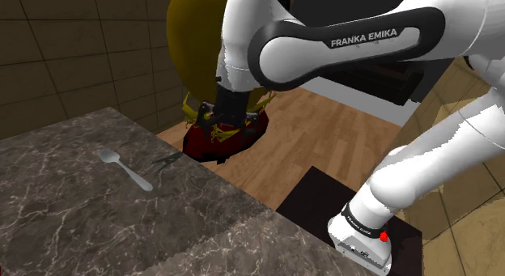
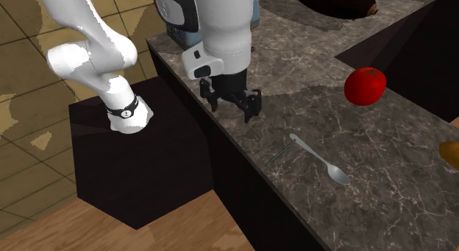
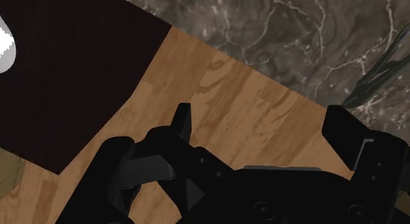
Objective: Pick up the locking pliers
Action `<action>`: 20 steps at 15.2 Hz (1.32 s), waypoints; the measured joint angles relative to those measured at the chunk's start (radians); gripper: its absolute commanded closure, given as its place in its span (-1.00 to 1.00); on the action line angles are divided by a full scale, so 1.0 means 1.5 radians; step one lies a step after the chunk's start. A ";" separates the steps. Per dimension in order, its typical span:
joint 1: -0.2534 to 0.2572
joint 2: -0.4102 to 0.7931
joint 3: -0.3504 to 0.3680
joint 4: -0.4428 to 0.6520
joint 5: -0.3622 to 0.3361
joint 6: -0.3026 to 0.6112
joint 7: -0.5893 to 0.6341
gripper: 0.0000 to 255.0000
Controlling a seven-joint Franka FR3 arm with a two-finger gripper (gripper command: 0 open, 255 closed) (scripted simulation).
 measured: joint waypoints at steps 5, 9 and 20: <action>-0.027 0.164 0.060 0.085 -0.083 0.053 0.200 -1.00; 0.000 0.306 0.062 0.180 -0.176 0.070 0.368 -1.00; 0.058 0.444 0.017 0.240 -0.259 0.127 0.499 -1.00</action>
